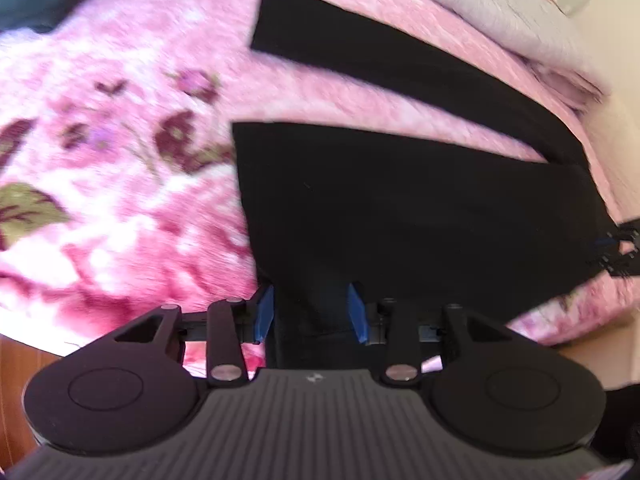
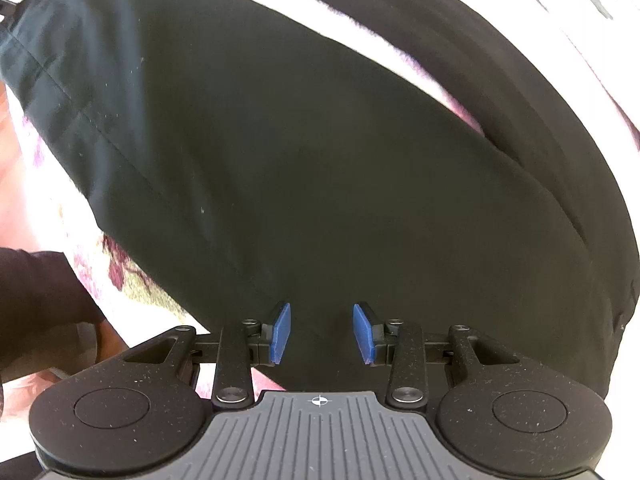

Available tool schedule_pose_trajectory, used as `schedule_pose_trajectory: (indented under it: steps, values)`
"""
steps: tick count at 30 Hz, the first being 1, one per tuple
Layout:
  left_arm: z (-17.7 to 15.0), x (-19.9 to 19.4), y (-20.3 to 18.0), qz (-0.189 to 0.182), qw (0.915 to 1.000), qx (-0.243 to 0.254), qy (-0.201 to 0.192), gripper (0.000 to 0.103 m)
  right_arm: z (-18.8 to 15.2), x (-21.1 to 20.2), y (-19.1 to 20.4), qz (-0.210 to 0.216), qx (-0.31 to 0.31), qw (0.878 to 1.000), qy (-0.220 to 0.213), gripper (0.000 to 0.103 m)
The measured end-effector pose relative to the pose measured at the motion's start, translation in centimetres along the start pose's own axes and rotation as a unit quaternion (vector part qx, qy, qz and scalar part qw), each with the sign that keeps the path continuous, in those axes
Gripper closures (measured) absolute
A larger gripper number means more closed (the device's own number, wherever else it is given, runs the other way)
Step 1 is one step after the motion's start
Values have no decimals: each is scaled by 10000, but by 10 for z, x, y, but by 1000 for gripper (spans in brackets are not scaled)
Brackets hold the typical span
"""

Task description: Fold clothes

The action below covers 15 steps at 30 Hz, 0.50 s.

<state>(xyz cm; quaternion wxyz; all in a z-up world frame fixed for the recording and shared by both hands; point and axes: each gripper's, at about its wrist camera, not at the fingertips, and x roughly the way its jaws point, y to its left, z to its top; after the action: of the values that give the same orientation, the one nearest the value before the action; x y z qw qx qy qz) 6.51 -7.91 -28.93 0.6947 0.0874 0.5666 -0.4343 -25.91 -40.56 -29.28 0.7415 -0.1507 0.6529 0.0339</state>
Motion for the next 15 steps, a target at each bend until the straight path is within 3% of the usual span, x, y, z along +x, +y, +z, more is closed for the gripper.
schedule_pose_trajectory:
  steps: [4,9,10,11,15]
  values:
    - [-8,11,-4,-707,9954,30,651,69,-1,-1,4,17,25,10000,-3,65]
    - [-8,21,5,-769,9954,-308,475,73,9,10,-9,108,357,9993,0,65]
    - [-4,24,4,-809,9951,-311,470,79,13,12,-10,111,392,9992,-17,65]
    - [-1,25,3,-839,9951,-206,471,101,12,11,-8,92,368,9993,-31,65]
    - [11,0,7,-1340,9905,-72,285,103,0,10,0,30,266,9996,-7,65]
